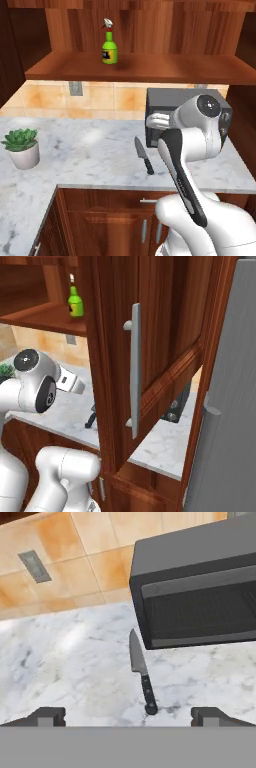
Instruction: Move the cutting board and knife to the sink. Then move spray from the cabinet to the counter.
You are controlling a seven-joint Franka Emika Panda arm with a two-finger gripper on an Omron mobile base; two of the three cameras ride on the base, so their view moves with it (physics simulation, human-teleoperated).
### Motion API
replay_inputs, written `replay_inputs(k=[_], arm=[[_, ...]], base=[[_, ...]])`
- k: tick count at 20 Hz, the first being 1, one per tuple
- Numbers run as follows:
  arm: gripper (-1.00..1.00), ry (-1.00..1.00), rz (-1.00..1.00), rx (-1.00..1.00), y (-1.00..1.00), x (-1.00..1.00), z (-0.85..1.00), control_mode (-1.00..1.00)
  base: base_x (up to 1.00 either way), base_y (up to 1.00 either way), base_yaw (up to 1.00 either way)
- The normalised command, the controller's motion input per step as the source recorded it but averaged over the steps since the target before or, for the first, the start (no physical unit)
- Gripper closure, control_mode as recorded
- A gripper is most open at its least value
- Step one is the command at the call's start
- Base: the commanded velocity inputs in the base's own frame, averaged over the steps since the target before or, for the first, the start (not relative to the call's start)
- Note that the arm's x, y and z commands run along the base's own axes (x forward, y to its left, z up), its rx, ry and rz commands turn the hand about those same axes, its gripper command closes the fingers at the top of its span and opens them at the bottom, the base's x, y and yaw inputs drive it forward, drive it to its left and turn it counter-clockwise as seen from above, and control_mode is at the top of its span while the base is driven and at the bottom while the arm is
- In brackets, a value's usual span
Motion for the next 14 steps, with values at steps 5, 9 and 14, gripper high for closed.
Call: replay_inputs(k=[5,9,14], arm=[[-1.0,0.39,-0.12,0.0,-0.01,0.53,-0.49,-1.0],[-1.0,0.62,-0.1,0.0,-0.14,0.34,-0.99,-1.0],[-1.0,0.48,-0.02,0.05,-0.03,0.5,-0.71,-1.0]], base=[[0.18,0.03,-0.04],[0.0,0.0,0.0],[0.0,0.0,0.0]])
